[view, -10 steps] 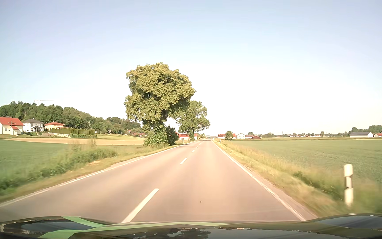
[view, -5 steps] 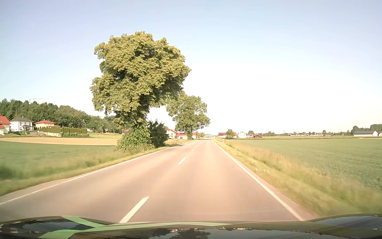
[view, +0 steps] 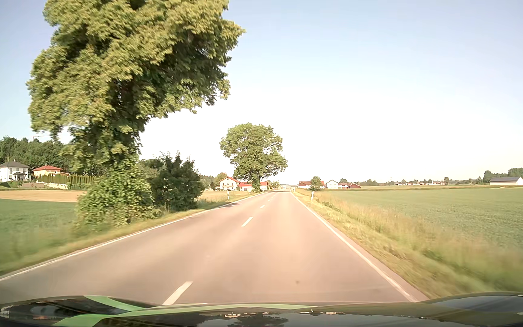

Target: Follow the waypoints while adhering to traffic rules and regulations

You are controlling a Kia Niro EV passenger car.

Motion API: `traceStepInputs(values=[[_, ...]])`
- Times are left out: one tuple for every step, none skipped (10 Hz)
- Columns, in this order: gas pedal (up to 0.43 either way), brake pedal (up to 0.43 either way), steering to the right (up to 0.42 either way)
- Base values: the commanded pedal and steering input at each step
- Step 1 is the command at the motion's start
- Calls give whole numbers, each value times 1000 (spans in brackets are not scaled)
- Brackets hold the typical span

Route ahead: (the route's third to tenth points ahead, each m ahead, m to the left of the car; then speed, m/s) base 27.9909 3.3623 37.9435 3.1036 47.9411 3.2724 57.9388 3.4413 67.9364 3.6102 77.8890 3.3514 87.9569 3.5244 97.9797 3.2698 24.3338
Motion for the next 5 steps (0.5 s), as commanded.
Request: traceStepInputs(values=[[220,0,0],[220,0,-1],[220,0,0],[197,0,0],[130,0,-1]])
